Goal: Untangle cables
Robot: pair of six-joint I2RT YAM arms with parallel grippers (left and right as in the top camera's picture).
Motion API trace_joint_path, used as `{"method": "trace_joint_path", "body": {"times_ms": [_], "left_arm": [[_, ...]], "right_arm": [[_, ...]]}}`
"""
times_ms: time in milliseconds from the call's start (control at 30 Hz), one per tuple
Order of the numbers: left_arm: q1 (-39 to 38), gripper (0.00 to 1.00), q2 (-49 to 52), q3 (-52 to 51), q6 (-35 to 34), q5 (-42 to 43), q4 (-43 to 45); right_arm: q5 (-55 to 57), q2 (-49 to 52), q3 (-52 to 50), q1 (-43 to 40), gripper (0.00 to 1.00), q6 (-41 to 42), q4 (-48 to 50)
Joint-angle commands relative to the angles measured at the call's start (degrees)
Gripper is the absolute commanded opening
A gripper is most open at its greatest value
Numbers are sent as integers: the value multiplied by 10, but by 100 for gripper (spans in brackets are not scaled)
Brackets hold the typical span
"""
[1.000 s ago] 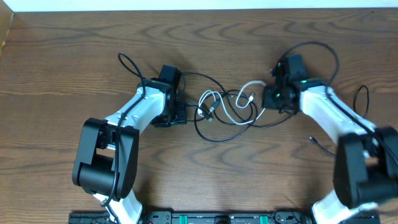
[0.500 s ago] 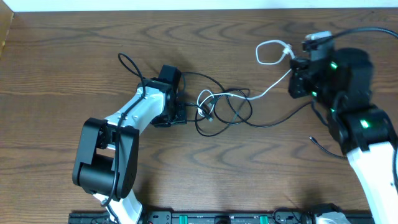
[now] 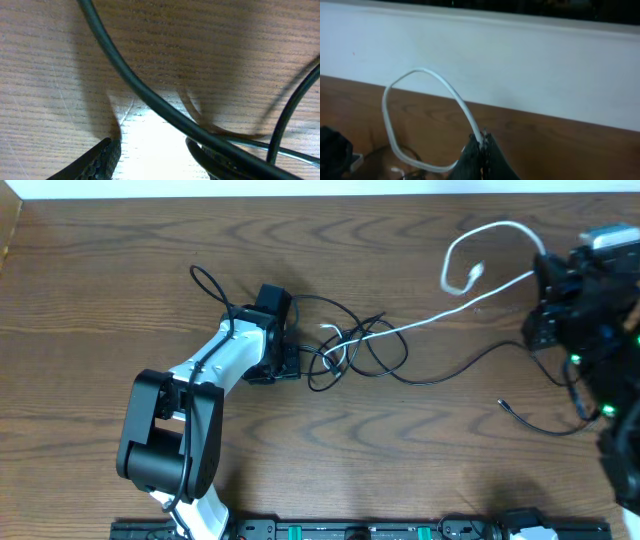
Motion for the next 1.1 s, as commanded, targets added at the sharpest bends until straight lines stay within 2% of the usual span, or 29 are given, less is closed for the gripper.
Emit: {"method": "trace_joint_path", "body": {"times_ms": [0, 167, 400, 667, 1067], "left_arm": [[3, 57, 10, -4, -1, -12, -2], [3, 57, 10, -4, -1, -12, -2], [3, 57, 10, -4, -1, -12, -2], [3, 57, 10, -4, -1, -12, 0], [3, 57, 10, -4, -1, -12, 1]], "right_arm": [[15, 21, 74, -18, 1, -29, -32], [25, 54, 144, -45, 1, -86, -81], [34, 92, 243, -93, 1, -85, -138], [19, 185, 370, -98, 1, -85, -291], [-68, 358, 372, -96, 1, -53, -442]]}}
